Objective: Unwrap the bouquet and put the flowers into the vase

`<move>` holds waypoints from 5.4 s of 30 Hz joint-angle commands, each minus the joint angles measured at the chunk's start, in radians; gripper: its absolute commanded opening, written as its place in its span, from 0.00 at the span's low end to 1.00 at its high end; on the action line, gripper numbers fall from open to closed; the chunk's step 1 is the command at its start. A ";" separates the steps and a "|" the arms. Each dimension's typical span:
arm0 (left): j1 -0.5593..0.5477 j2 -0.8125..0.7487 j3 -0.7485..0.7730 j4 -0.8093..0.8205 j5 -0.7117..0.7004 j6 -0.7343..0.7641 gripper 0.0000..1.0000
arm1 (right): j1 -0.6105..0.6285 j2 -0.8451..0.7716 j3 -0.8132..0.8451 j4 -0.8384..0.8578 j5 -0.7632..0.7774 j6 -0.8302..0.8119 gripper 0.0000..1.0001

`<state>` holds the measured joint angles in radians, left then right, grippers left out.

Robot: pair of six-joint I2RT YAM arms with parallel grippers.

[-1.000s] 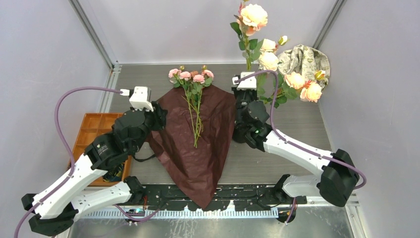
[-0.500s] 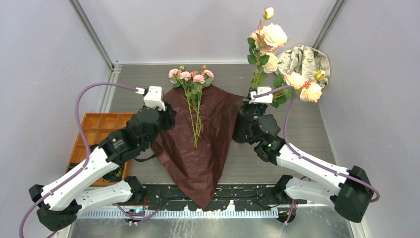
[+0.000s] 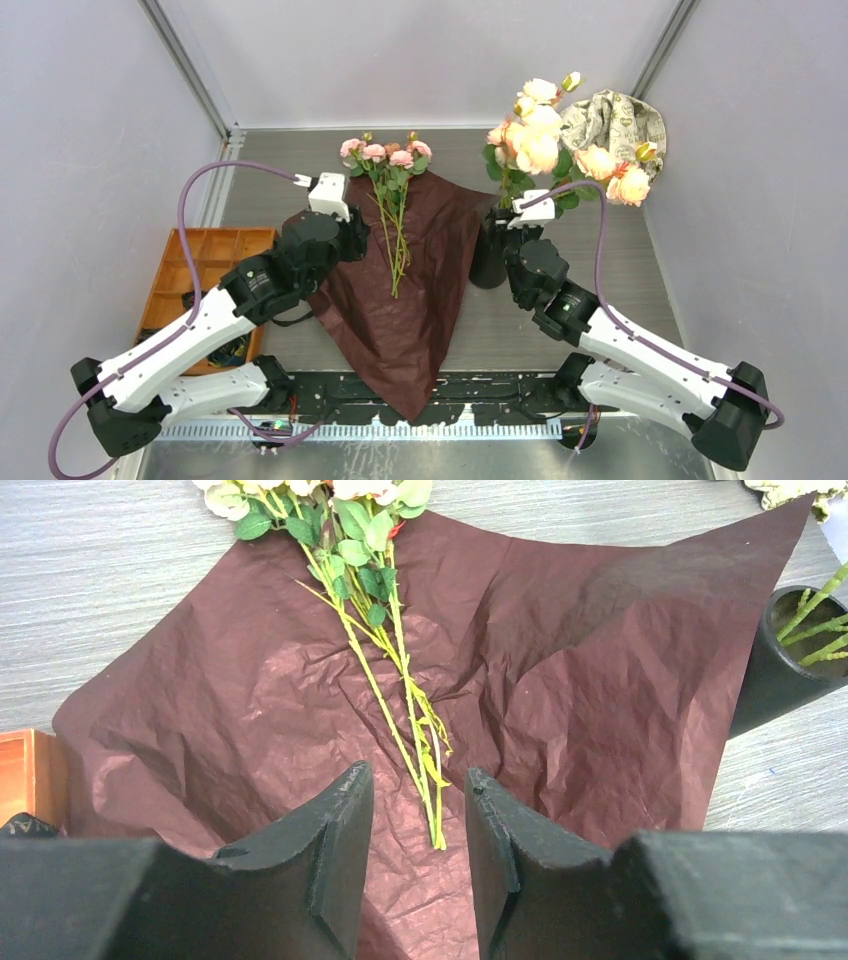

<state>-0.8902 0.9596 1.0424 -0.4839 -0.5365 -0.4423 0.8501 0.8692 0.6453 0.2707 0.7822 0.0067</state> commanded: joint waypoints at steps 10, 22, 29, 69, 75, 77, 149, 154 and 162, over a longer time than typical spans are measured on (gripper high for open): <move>-0.001 0.088 0.026 0.056 0.024 -0.038 0.43 | 0.022 -0.240 0.062 -0.363 -0.173 0.285 0.72; 0.083 0.349 0.184 -0.066 0.095 -0.123 0.53 | 0.022 -0.516 0.136 -0.613 -0.266 0.375 0.71; 0.412 0.563 0.270 -0.039 0.473 -0.255 0.47 | 0.022 -0.579 0.195 -0.700 -0.328 0.407 0.70; 0.572 1.488 1.189 -0.346 0.377 -0.223 0.30 | 0.021 -0.698 0.166 -0.831 -0.292 0.449 0.69; 0.579 1.492 1.163 -0.334 0.371 -0.222 0.28 | 0.021 -0.718 0.165 -0.842 -0.278 0.453 0.69; 0.582 1.498 1.168 -0.336 0.376 -0.222 0.25 | 0.020 -0.715 0.165 -0.844 -0.278 0.455 0.69; -0.173 0.667 0.880 0.820 0.290 0.502 0.08 | -0.033 -0.862 0.177 -0.946 -0.378 0.507 0.69; -0.172 0.696 0.872 0.851 0.285 0.498 0.08 | -0.033 -0.862 0.172 -0.943 -0.383 0.508 0.69; -0.172 0.684 0.833 0.887 0.293 0.457 0.08 | -0.034 -0.862 0.172 -0.943 -0.385 0.506 0.69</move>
<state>-1.0645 1.6772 1.8751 0.2863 -0.2356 0.0334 0.8204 0.0128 0.8005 -0.6907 0.4095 0.5259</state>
